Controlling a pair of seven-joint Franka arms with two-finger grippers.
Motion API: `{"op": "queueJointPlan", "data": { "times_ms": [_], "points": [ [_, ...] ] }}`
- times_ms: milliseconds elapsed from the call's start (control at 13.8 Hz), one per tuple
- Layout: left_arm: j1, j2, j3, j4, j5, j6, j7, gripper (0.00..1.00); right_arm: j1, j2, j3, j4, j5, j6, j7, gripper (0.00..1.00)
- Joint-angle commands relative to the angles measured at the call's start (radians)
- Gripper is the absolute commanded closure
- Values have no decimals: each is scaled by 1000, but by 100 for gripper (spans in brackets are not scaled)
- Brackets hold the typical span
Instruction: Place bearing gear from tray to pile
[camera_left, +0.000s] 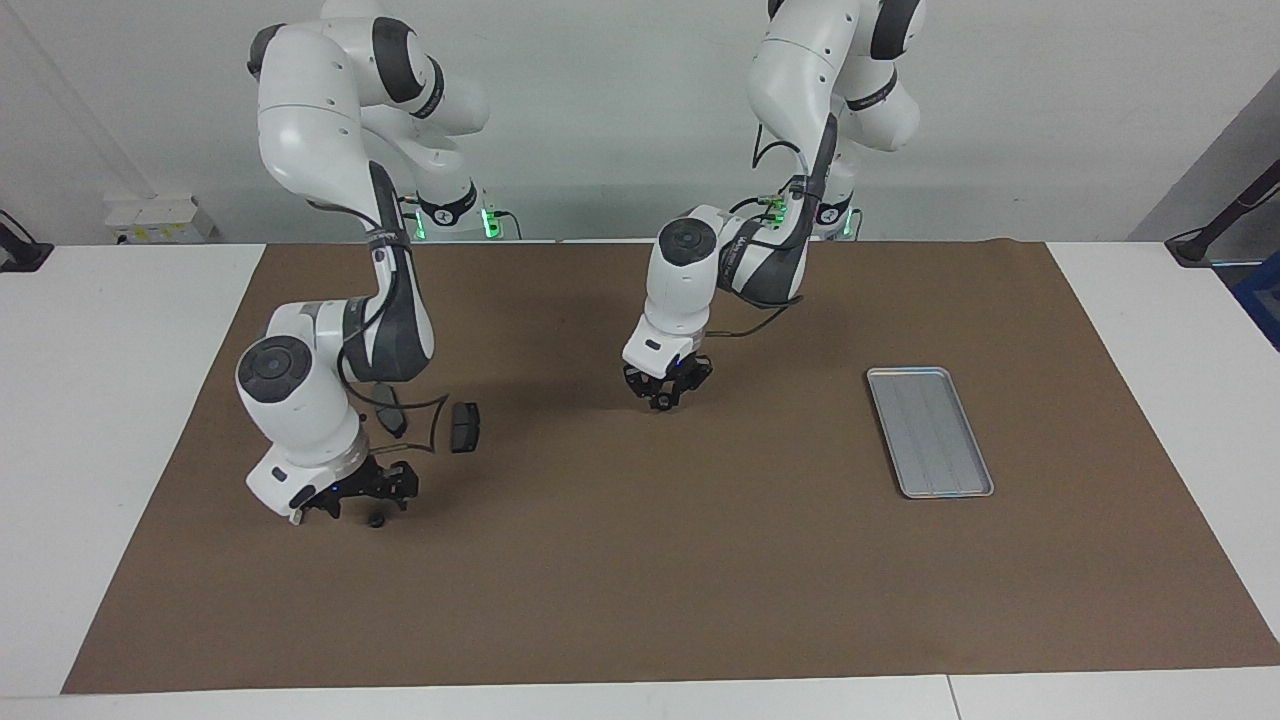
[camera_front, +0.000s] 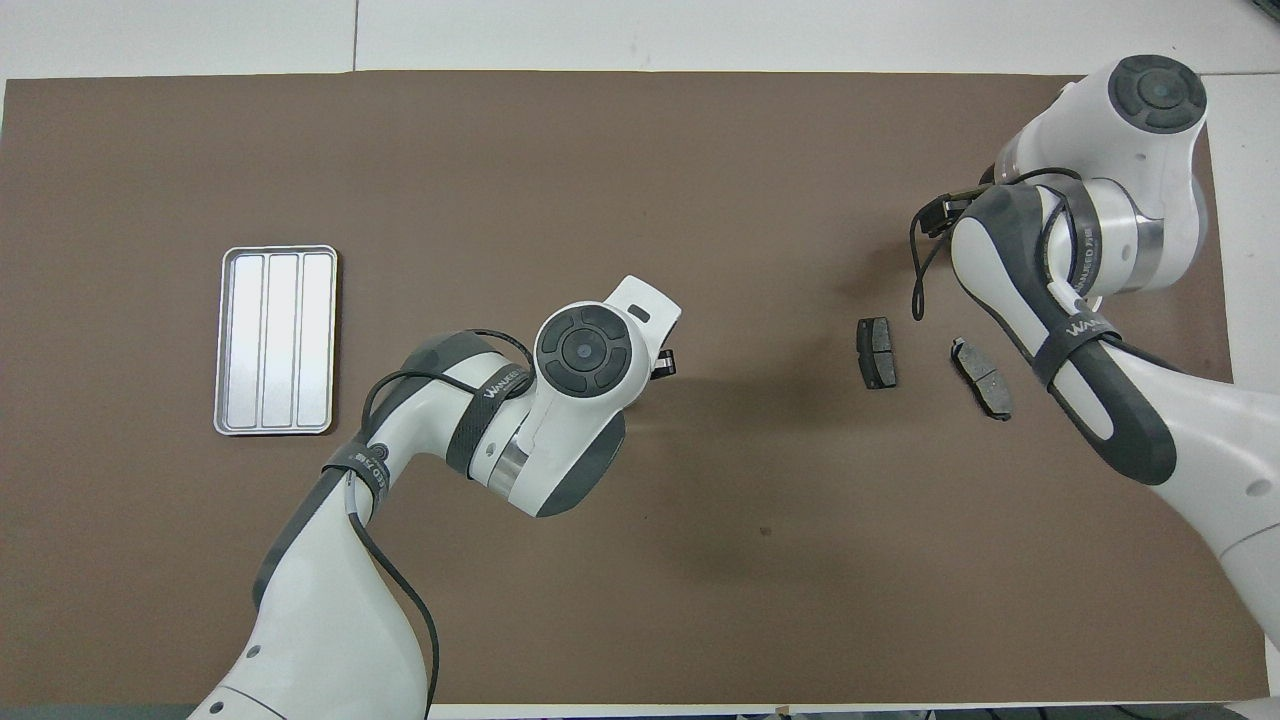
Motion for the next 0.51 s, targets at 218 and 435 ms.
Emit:
{"op": "queueJointPlan", "data": {
  "times_ms": [218, 435],
  "points": [
    [-11, -6, 14, -62, 43, 86, -17, 100, 97, -199, 7, -15, -5, -203, 31, 0],
    [-5, -6, 15, -59, 47, 83, -13, 77, 162, -263, 7, -15, -7, -273, 117, 0]
  ]
}}
